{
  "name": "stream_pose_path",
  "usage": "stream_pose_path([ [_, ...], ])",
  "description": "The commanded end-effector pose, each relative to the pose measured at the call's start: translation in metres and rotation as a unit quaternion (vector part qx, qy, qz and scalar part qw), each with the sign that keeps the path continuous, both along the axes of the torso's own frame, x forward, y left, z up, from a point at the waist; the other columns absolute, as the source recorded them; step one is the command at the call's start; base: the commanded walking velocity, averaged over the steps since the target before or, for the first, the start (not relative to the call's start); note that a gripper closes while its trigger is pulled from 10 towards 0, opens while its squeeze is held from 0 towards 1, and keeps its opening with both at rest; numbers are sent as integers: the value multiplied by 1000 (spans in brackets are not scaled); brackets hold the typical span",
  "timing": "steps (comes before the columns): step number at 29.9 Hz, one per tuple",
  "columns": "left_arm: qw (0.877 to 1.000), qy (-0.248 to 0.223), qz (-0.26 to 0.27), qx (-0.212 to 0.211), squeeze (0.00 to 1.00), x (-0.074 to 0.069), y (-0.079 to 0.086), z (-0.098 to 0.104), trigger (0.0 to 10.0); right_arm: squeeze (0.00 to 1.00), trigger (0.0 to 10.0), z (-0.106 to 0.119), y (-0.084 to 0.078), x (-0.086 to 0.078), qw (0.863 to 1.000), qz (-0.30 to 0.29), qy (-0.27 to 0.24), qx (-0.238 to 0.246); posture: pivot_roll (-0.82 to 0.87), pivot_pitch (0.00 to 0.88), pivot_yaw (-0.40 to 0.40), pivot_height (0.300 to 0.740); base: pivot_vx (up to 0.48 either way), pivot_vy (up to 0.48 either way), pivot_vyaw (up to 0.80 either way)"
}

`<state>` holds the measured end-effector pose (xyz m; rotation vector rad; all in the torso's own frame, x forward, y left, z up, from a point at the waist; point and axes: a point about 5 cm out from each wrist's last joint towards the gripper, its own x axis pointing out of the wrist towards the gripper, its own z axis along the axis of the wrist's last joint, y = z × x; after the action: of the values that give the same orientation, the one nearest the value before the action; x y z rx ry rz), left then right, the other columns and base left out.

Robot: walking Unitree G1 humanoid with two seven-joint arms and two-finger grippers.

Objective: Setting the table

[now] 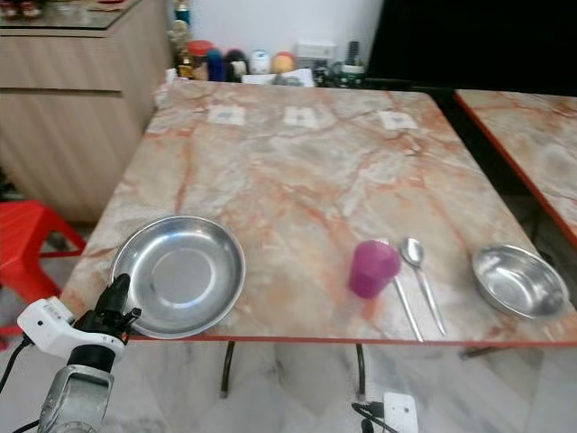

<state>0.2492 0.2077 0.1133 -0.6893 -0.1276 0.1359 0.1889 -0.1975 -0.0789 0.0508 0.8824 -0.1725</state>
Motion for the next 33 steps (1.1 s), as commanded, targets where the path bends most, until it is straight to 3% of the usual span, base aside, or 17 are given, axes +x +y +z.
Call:
stream_pose_path([
  [1, 1000, -10, 2, 3, 0, -1, -1, 4, 10000, 0, 10000, -2, -3, -5, 1000, -7, 7, 1, 127, 99, -98, 740, 0, 0, 800],
  [22, 1000, -13, 1, 6, 0, -2, -1, 5, 10000, 0, 10000, -1, 4, -1, 1000, -5, 0, 6, 129, 100, -96, 740, 0, 0, 84],
  [33, 1000, -14, 2, 5, 0, -1, -1, 6, 10000, 0, 10000, 1, 3, 2, 1000, -5, -4, 7, 130, 101, -95, 740, -149, 0, 622],
])
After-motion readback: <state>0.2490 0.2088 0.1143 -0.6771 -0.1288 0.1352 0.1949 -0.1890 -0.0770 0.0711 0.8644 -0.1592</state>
